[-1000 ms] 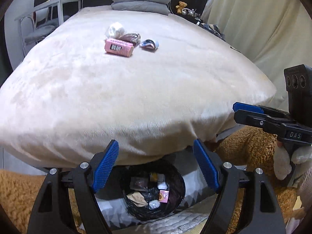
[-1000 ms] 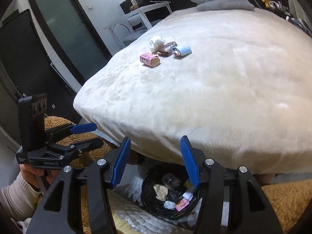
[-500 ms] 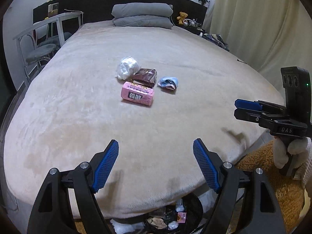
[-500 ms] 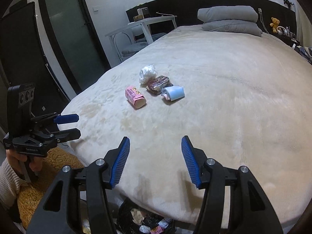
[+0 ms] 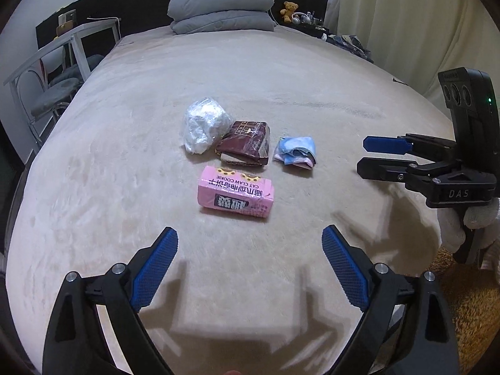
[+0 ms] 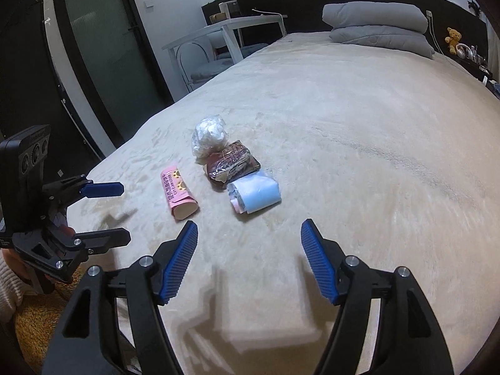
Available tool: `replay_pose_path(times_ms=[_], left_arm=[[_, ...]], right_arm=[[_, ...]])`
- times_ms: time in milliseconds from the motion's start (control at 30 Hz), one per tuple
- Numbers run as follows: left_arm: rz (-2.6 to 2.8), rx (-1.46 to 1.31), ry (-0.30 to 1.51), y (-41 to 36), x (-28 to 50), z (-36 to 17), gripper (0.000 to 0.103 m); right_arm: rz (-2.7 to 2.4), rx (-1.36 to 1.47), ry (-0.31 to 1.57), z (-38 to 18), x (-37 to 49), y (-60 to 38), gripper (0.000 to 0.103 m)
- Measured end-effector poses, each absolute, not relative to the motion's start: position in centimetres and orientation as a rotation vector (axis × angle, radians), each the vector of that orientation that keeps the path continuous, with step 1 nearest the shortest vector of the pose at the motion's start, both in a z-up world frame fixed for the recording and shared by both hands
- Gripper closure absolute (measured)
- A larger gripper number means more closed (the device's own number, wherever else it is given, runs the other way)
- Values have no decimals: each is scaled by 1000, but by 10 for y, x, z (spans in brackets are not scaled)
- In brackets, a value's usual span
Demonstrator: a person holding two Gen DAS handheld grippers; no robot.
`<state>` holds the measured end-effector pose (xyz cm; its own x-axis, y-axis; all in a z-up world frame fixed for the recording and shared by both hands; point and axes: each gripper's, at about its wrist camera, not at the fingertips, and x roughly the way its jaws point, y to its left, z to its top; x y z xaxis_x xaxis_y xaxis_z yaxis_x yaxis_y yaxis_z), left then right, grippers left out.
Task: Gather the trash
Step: 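Raise both tools back toward the remaining trash on the bed, then grasp the pink cookie box with the left tool while the right tool grasps the blue wrapper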
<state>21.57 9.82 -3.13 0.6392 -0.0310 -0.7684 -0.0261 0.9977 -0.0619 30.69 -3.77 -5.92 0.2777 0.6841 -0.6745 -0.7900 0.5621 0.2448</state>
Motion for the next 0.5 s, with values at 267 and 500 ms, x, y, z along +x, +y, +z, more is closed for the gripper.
replay_pose_path(times_ms=[267,500], left_arm=[[-68,-19,915,108,254,-48,11],[-97,-8,926,115,269,-57,12]], right_arm=[[1049,-208,819,-69,330,-12,34],[1065,-259,827,-81,342,8,34]])
